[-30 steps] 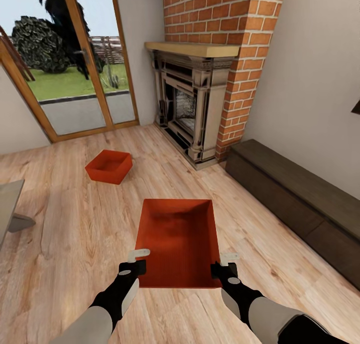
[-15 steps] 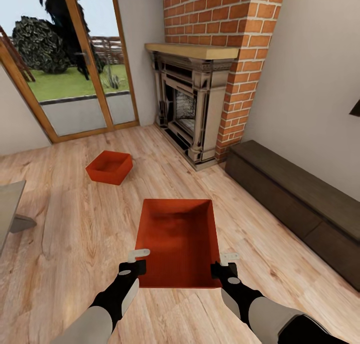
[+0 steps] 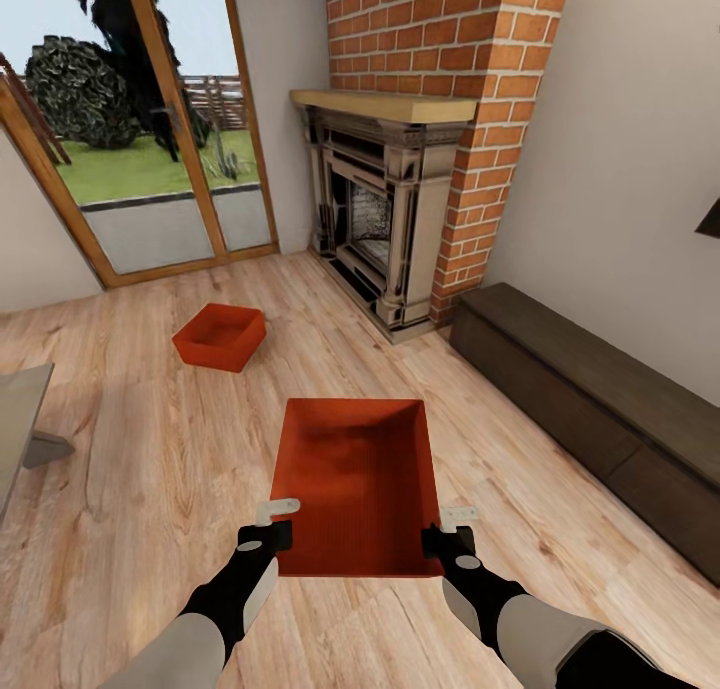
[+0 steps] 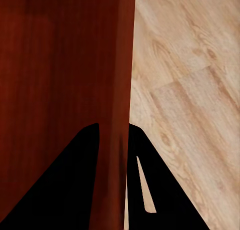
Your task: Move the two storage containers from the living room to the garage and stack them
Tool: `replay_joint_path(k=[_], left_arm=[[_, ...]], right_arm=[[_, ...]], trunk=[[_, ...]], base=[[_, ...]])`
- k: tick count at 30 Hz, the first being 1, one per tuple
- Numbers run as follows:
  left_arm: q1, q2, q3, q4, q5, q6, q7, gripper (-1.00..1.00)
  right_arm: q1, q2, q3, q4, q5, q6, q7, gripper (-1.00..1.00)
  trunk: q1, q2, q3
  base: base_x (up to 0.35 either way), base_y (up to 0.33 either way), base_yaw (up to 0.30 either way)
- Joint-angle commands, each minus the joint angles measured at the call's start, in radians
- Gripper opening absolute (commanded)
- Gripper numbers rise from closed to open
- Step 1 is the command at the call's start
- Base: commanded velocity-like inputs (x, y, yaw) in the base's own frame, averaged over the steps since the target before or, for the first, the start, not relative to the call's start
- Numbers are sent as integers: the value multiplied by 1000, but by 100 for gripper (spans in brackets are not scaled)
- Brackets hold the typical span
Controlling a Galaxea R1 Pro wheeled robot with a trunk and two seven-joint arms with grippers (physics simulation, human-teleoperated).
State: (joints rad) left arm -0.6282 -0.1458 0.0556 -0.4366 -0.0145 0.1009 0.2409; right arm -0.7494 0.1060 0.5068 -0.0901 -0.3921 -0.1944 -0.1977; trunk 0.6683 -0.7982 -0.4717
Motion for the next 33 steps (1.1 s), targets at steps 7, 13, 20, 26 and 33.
replay_joint_path(k=[7,13,20,26,33], left_arm=[[-1,0,17,-5,-22,8,25,-100],[-1,0,17,-6,-22,8,25,-100],[-1,0,17,-7,-22,8,25,-100],[-1,0,17,-7,-22,8,25,-100],[-1,0,17,-6,-22,8,25,-100]], right_arm=[[-1,-2,-28,18,-17,-8,-7,-100],[-1,-2,-28,18,-17,-8,-8,-100],[-1,-2,-28,18,-17,-8,-8,-100],[-1,-2,-28,18,-17,-8,-8,-100],[-1,-2,-28,18,-17,-8,-8,-100]], trunk=[[0,-1,9],[0,-1,19],[0,-1,30],[0,-1,39],[0,-1,51]], base=[[0,0,0],[0,0,0],[0,0,0],[0,0,0],[0,0,0]])
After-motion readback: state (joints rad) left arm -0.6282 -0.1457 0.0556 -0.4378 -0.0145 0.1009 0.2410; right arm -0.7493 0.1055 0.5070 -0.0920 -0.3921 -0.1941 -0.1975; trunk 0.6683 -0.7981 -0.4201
